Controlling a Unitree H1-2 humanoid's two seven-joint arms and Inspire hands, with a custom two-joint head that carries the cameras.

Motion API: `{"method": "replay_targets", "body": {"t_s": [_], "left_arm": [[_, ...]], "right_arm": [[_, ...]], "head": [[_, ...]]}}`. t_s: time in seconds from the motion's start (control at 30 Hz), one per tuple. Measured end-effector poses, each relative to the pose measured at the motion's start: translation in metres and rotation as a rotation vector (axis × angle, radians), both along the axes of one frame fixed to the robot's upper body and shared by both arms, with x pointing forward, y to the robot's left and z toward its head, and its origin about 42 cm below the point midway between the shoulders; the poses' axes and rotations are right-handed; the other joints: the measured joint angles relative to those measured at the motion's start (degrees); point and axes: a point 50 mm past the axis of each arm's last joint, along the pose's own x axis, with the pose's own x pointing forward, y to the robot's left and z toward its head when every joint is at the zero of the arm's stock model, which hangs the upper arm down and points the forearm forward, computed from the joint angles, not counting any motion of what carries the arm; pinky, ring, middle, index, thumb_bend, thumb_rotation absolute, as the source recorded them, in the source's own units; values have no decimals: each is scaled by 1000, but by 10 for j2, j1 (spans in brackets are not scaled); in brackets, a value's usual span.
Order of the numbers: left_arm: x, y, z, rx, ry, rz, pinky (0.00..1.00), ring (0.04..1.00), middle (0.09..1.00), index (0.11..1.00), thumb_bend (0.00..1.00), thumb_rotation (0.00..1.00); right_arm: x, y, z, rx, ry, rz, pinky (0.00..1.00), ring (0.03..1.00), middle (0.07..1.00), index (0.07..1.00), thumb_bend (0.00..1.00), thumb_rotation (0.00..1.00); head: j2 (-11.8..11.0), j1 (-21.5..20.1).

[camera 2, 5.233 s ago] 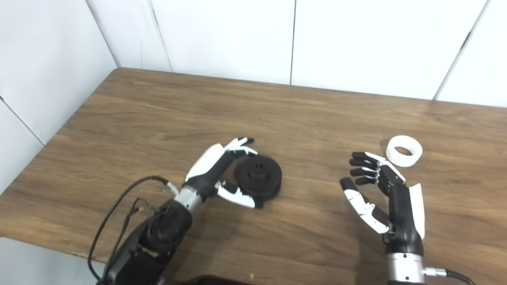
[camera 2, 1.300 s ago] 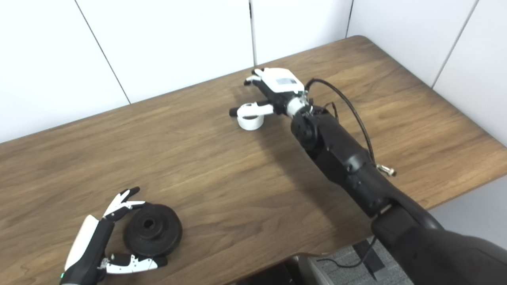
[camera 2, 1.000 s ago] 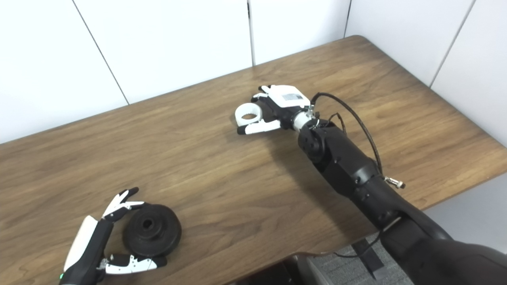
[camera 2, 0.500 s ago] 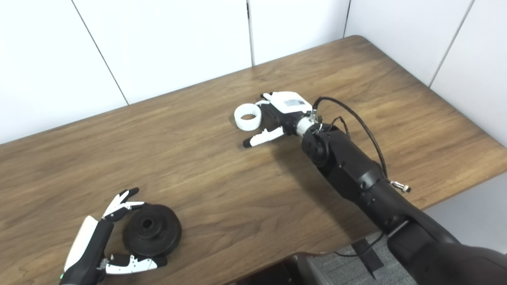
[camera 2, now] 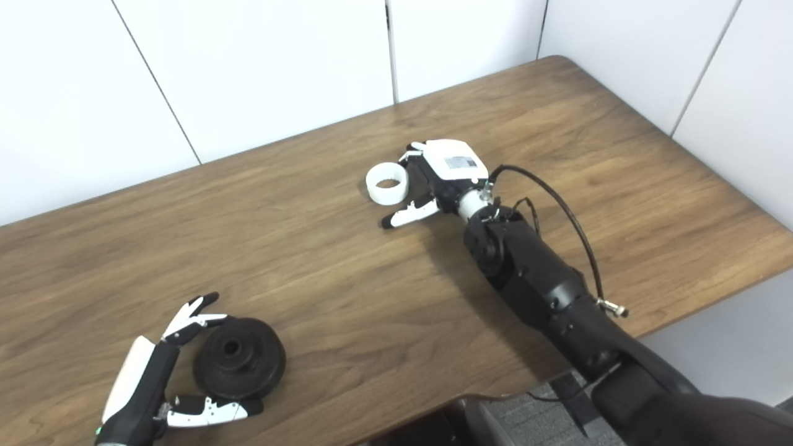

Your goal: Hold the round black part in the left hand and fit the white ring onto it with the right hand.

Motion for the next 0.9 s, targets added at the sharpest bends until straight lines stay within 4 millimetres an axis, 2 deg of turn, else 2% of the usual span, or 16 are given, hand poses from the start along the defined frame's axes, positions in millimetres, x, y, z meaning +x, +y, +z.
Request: {"method": "replay_targets", "body": {"t_s": [0.23,0.57,0.7,0.87,0.9], "left_arm": [[-1,0,-1,-2,3,3,882,987,944,575,929,181],[-1,0,0,-3,4,6,875,988,942,575,932,178],[-1,0,0,-3,5,7,874,988,943,577,926,179],[-1,0,0,-3,5,7,870,984,942,575,931,187],[-1,0,0,-3,5,7,868,983,941,575,933,184]], "right_arm": [[1,15,-9,37,-30,-35,924,914,888,733,823,521],[5,25,-15,71,-52,-70,926,901,878,711,794,481],[6,29,-17,96,-73,-80,927,890,864,676,749,421],[5,34,-18,107,-122,-70,910,867,841,615,666,301],[5,35,-19,111,-134,-62,911,863,833,534,561,203]], "head": [[3,4],[6,6],[6,8],[7,6],[6,7]]}}
